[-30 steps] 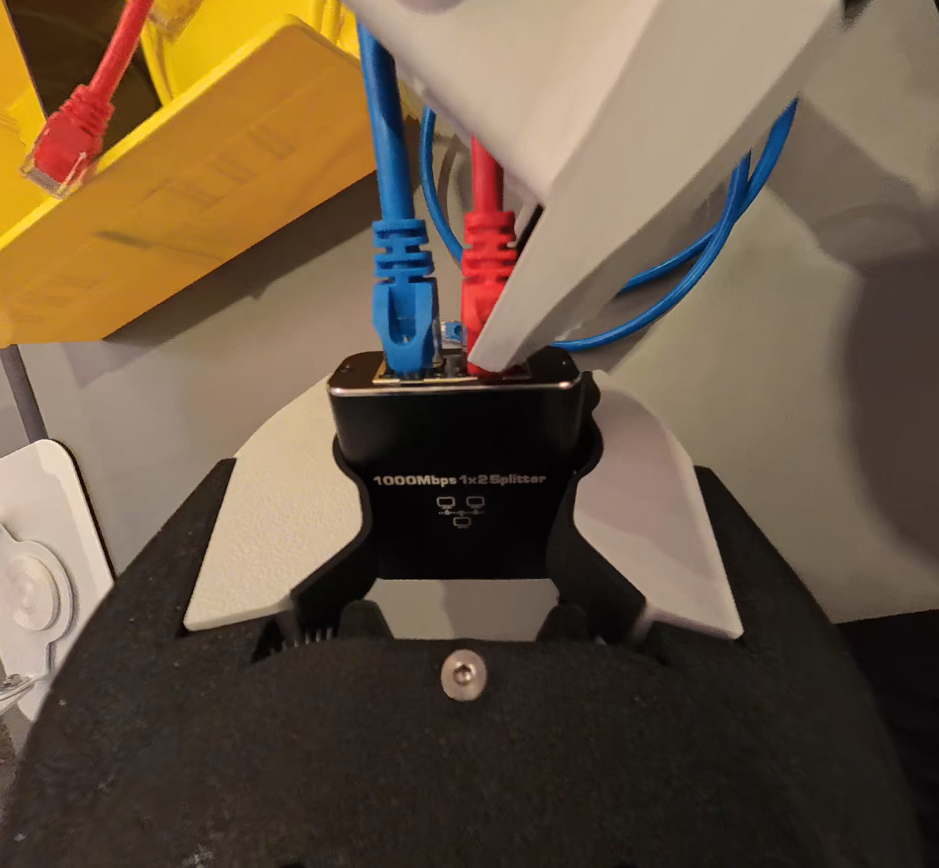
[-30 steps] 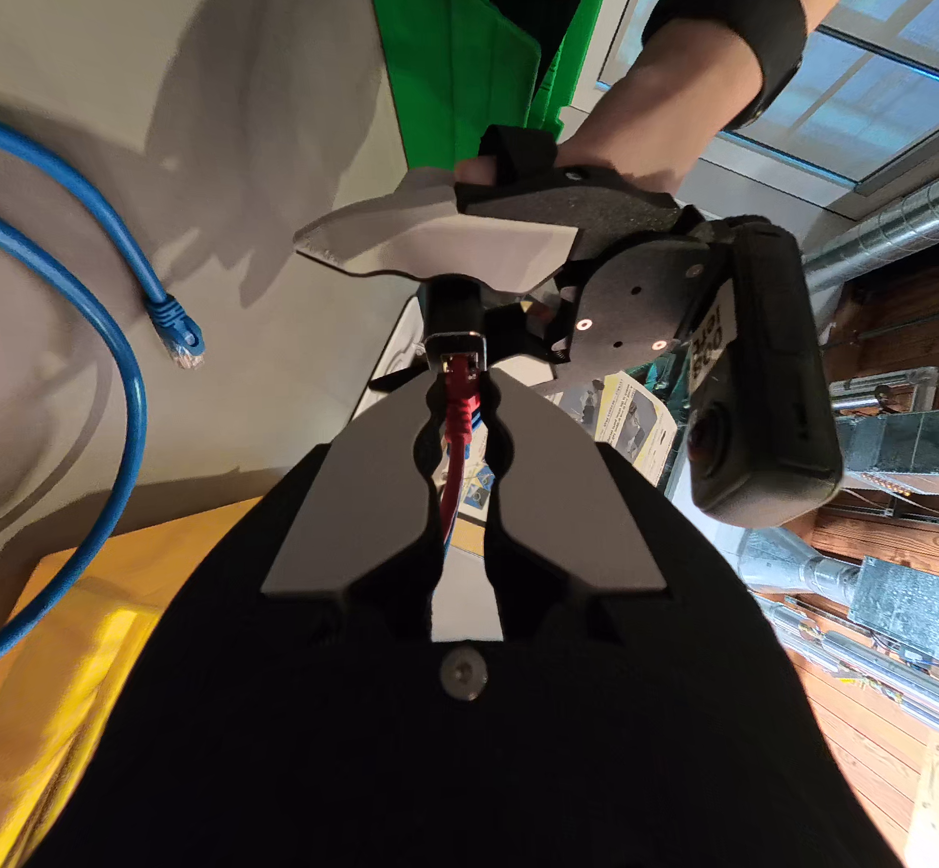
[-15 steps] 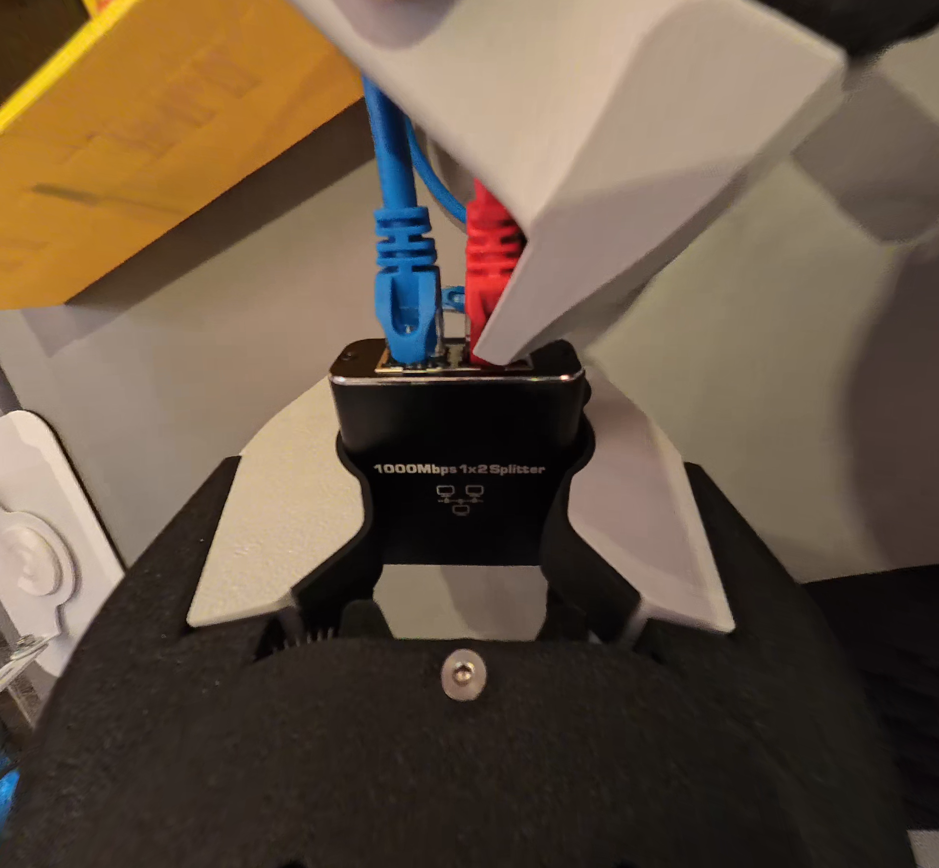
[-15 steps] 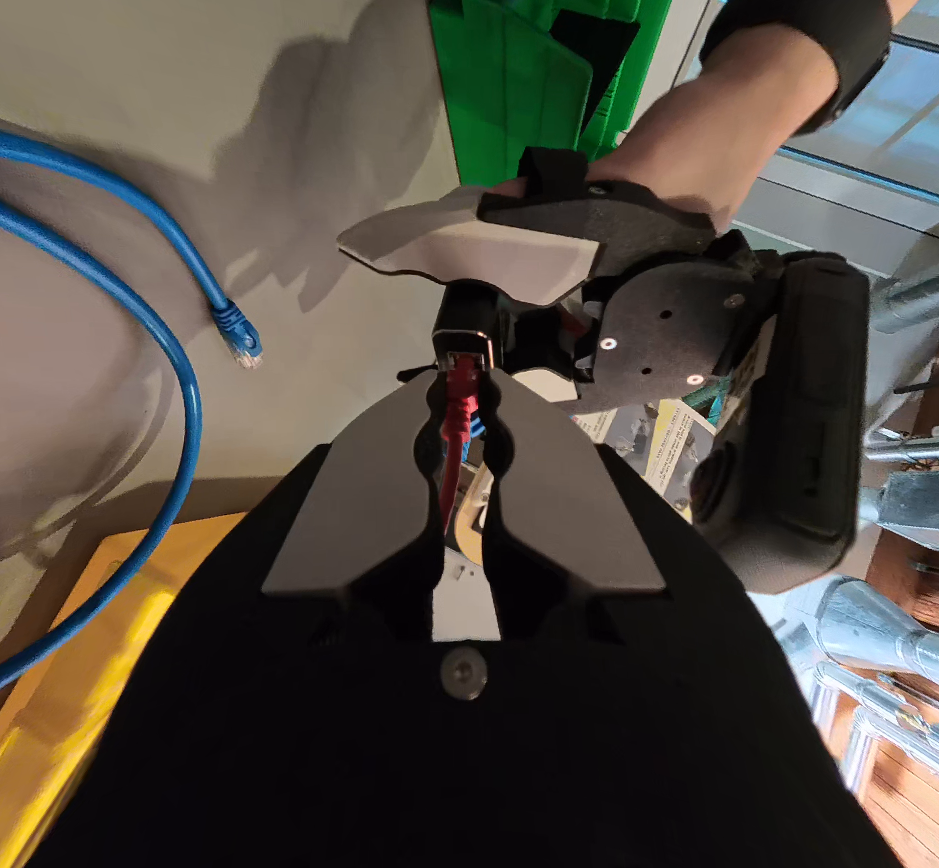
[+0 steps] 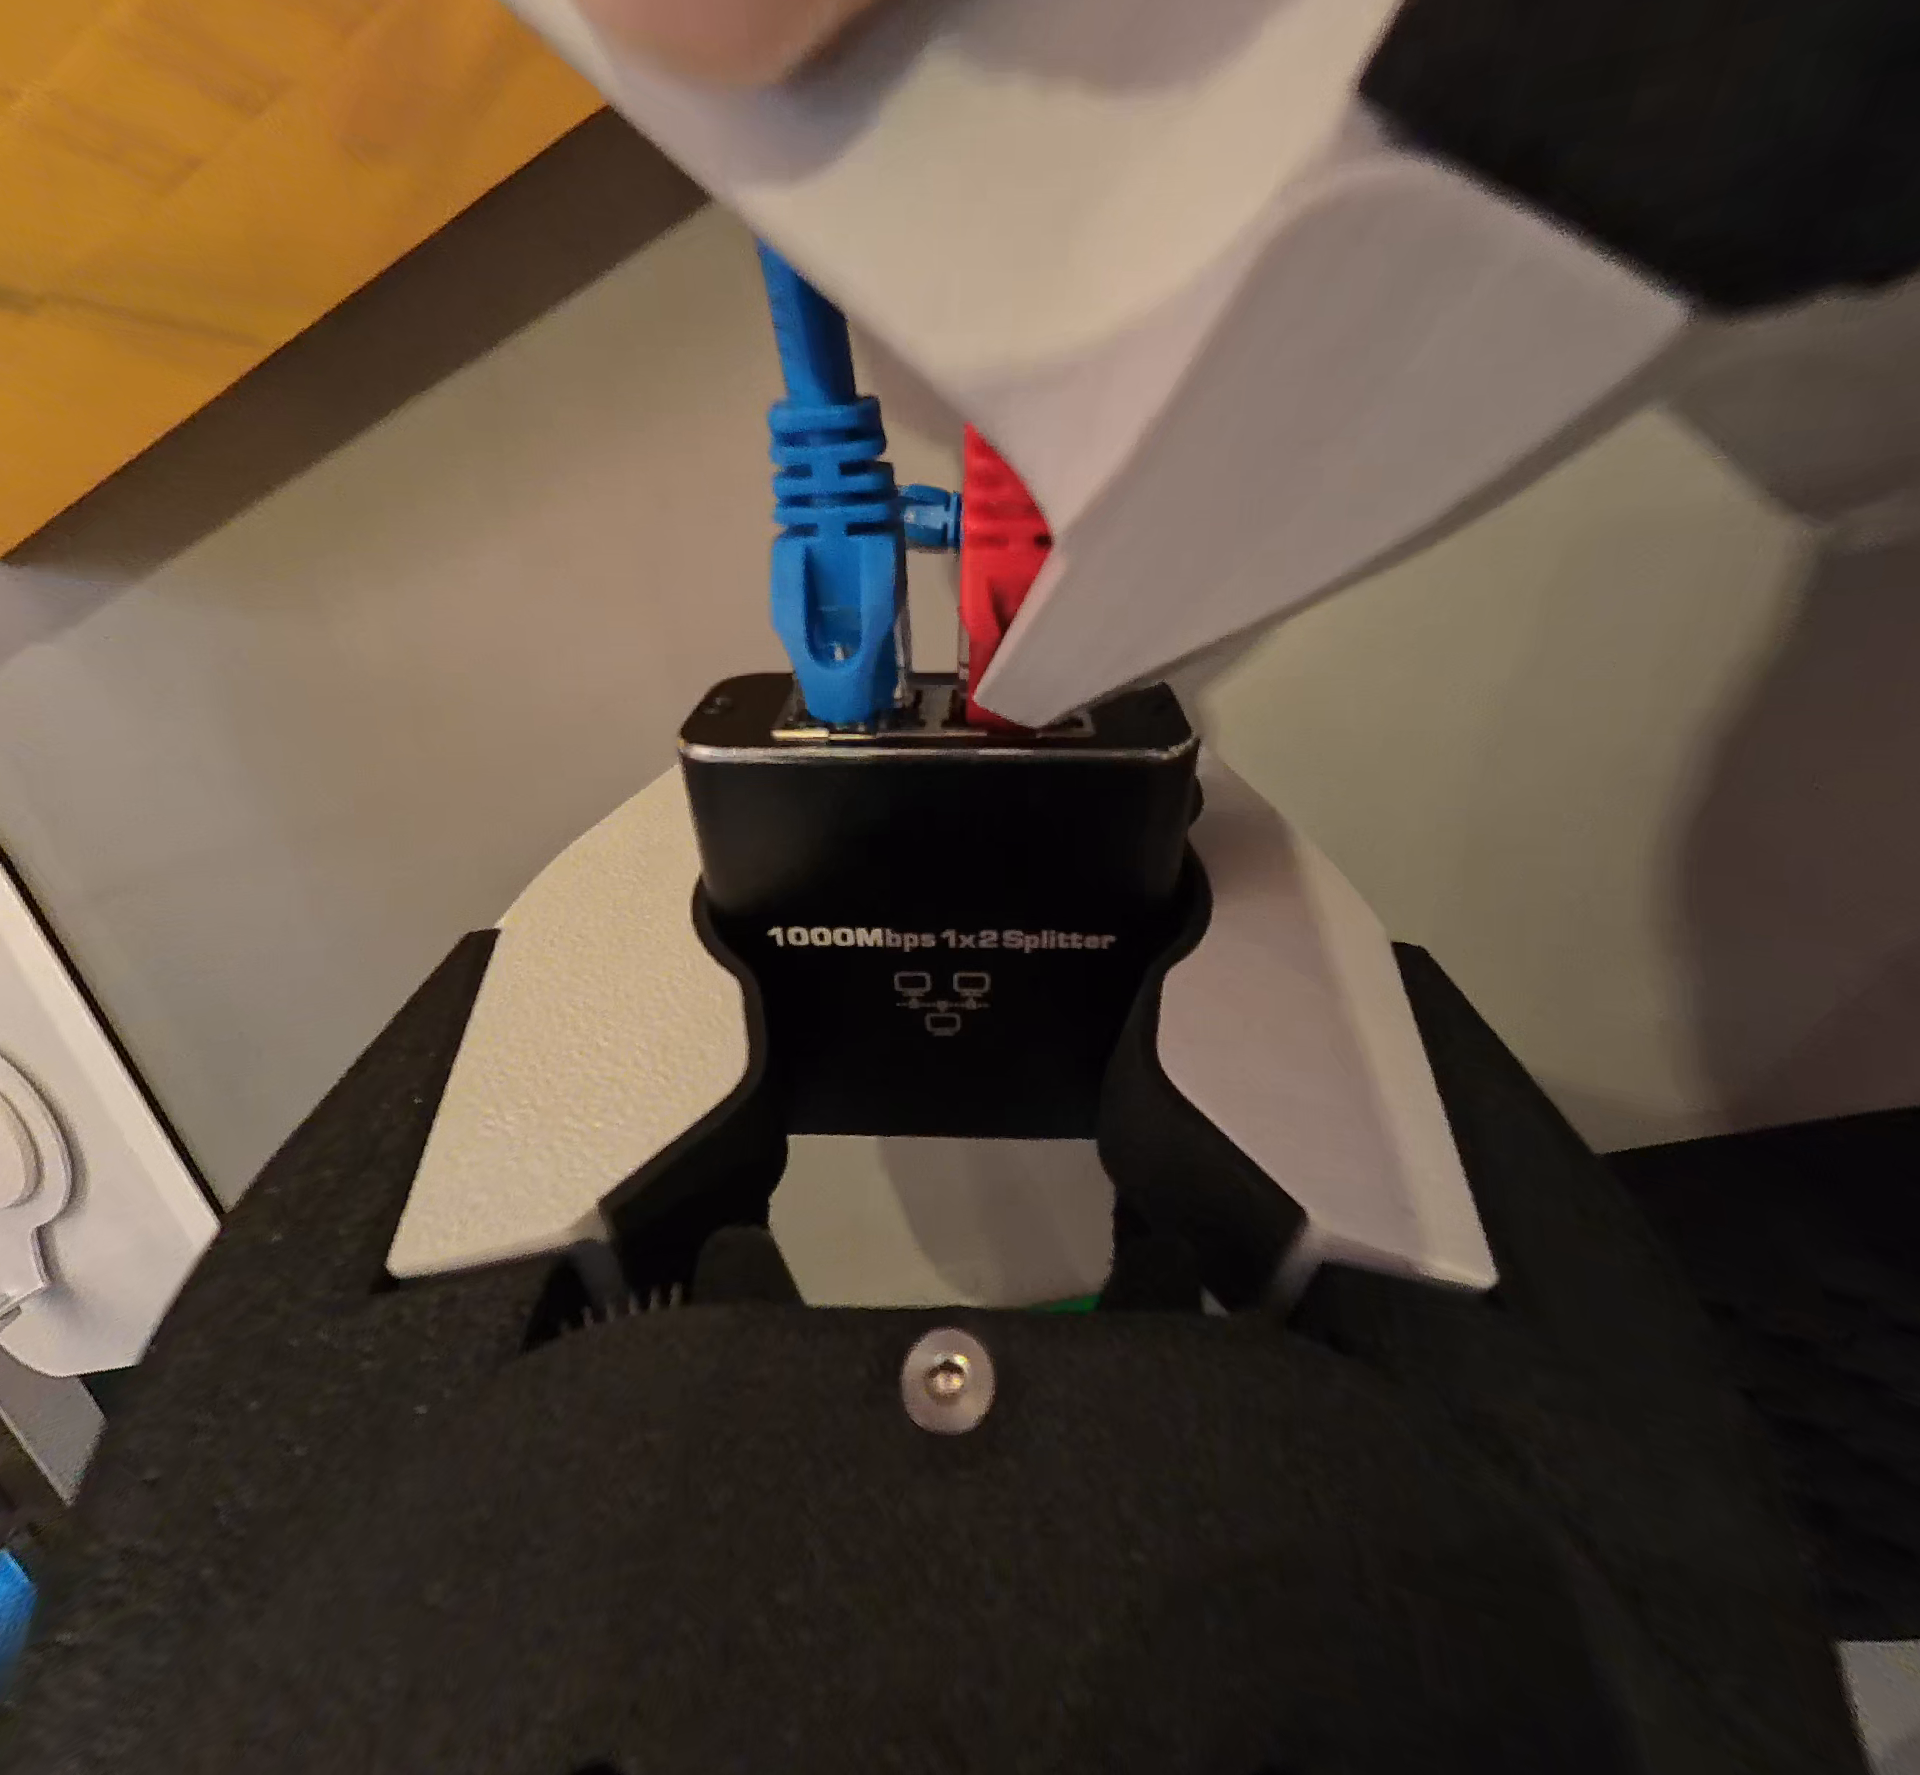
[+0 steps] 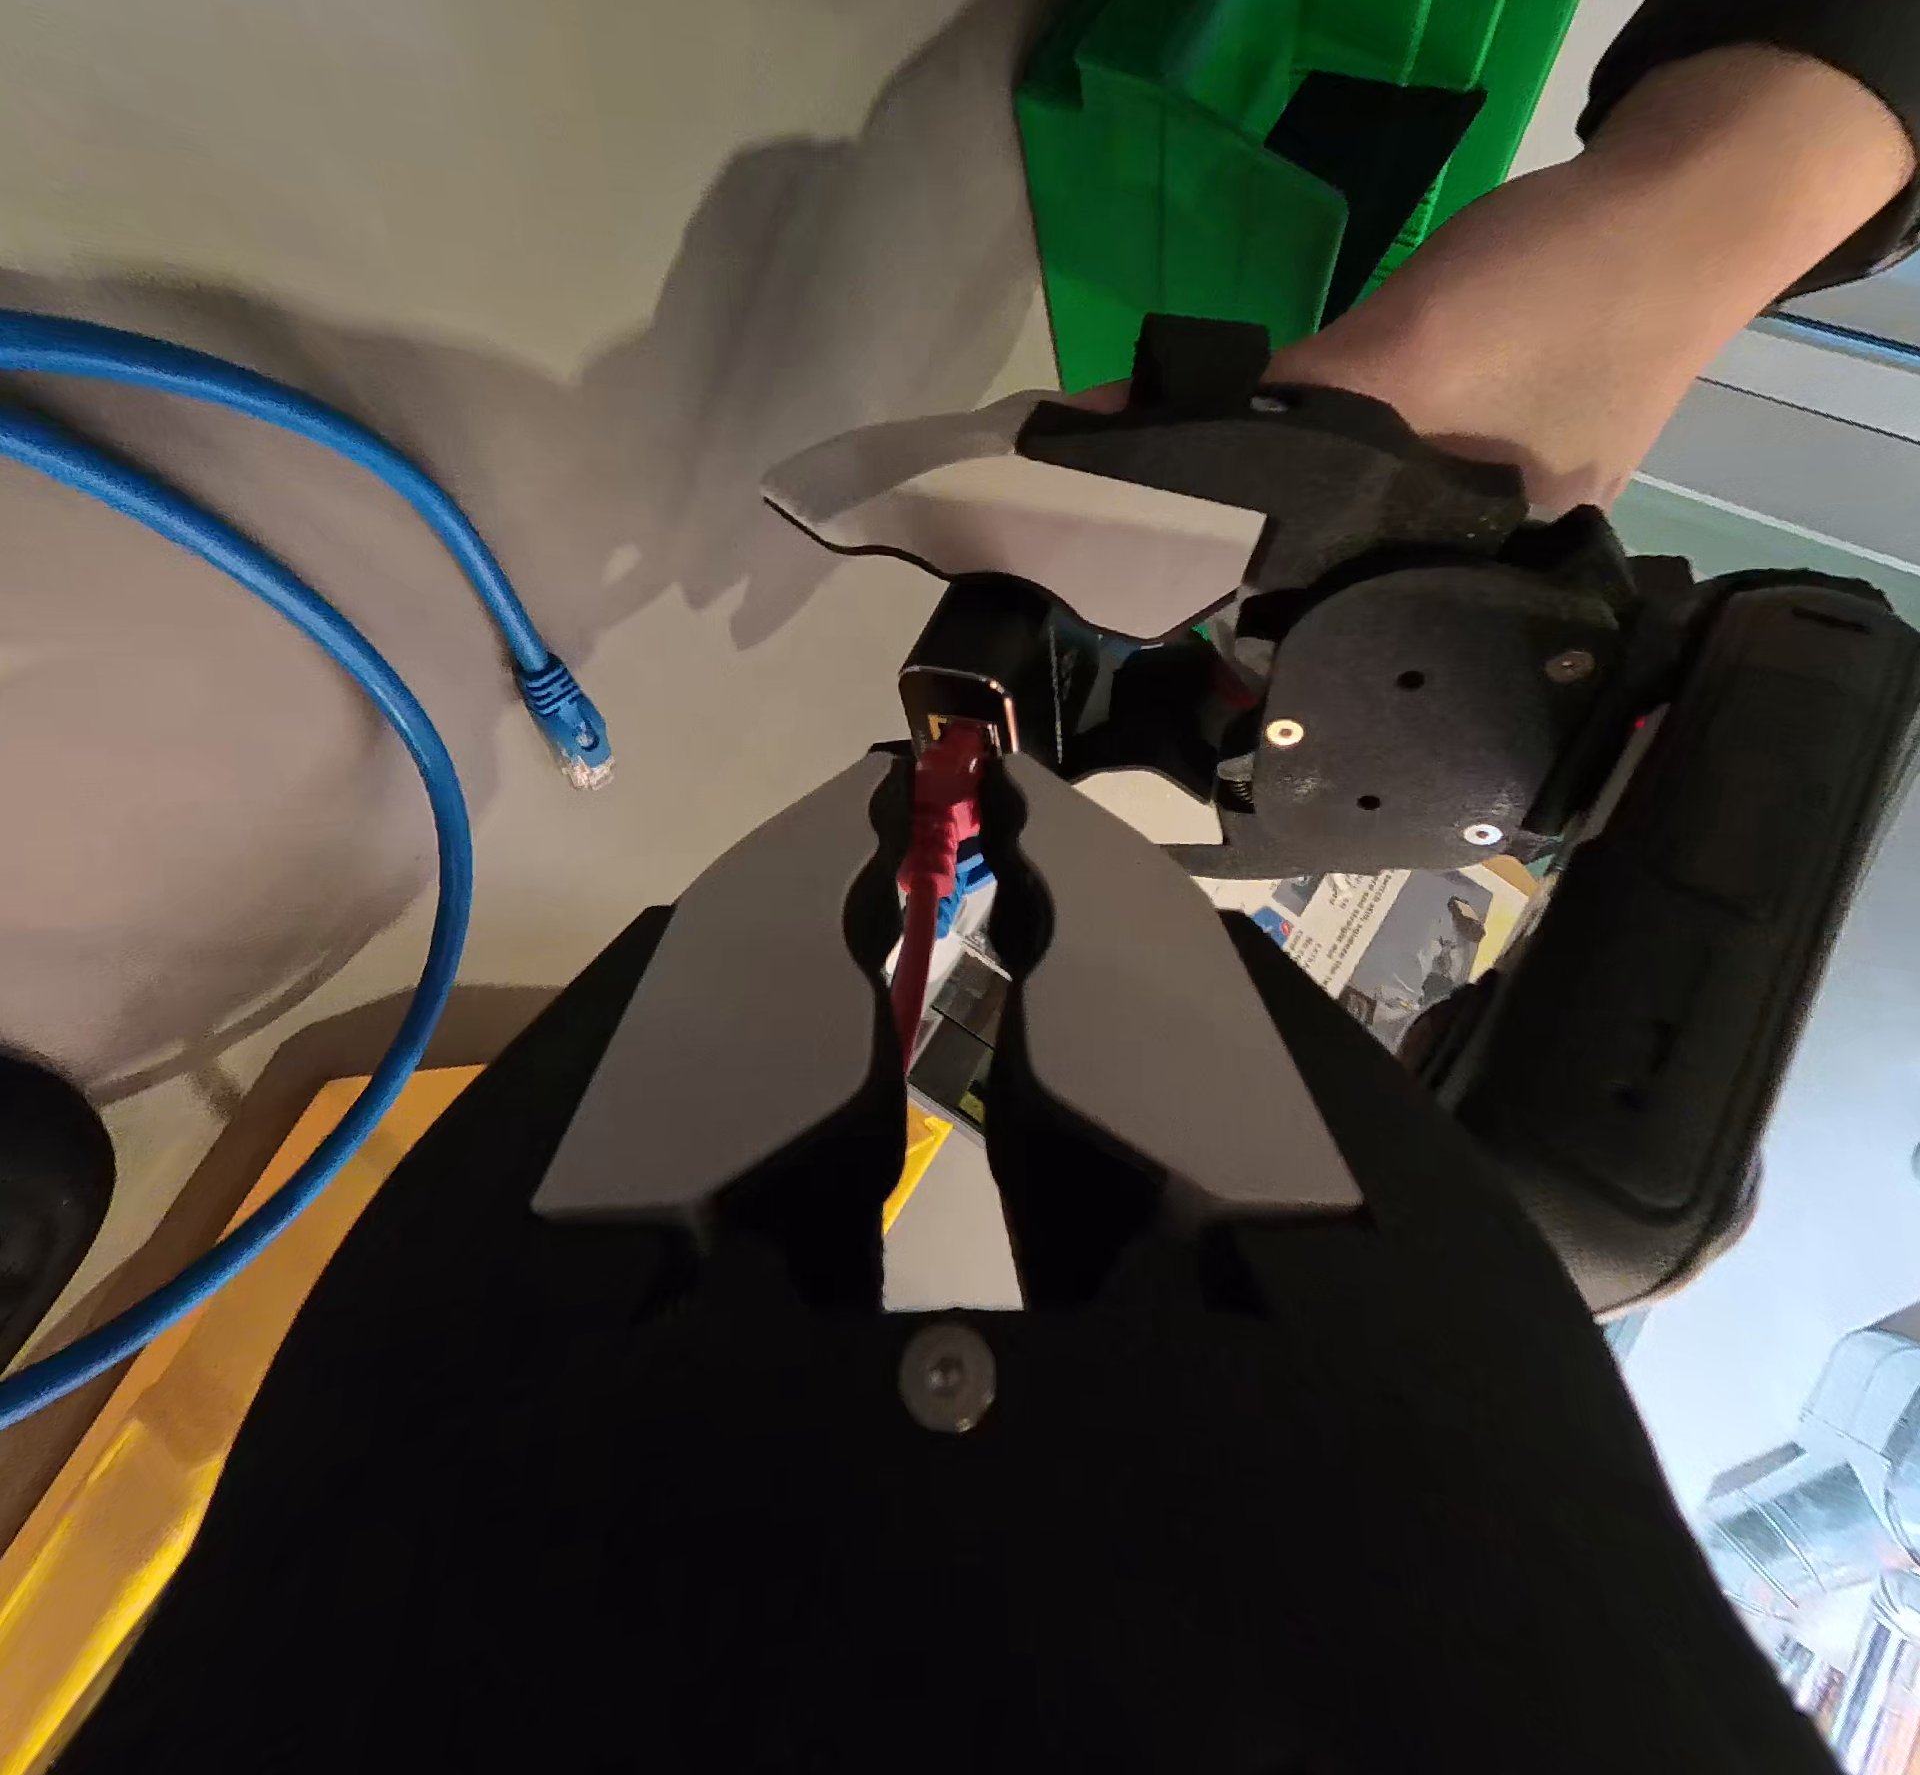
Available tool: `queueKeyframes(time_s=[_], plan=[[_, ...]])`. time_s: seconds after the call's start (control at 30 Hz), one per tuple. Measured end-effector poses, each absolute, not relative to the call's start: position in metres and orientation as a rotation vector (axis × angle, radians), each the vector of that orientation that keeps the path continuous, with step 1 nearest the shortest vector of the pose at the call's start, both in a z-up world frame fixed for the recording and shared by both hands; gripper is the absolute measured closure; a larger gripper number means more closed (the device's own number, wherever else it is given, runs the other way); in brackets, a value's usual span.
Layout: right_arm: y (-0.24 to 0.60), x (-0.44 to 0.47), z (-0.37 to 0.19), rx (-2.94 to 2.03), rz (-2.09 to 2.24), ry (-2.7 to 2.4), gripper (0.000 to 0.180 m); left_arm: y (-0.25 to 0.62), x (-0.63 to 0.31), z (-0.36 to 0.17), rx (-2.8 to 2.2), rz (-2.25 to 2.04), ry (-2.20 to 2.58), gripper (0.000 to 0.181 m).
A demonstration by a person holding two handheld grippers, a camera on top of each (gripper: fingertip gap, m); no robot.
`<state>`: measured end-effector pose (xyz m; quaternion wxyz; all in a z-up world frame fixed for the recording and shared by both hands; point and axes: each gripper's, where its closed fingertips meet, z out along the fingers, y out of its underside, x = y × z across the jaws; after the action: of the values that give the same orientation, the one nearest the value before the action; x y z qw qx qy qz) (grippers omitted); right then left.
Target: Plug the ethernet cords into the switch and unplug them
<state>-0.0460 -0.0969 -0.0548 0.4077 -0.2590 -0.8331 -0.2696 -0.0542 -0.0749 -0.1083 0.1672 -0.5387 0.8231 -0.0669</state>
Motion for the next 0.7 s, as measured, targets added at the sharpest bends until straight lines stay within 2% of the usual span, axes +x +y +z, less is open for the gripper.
queueKeyframes(time_s=[0.7], plan=[[-0.0990,-0.0473,-0.0566,-0.653,-0.683,-2.172,0.165,-0.0751,-0.0624,-0.1076,-1.496,-0.249,2.362,0.104]])
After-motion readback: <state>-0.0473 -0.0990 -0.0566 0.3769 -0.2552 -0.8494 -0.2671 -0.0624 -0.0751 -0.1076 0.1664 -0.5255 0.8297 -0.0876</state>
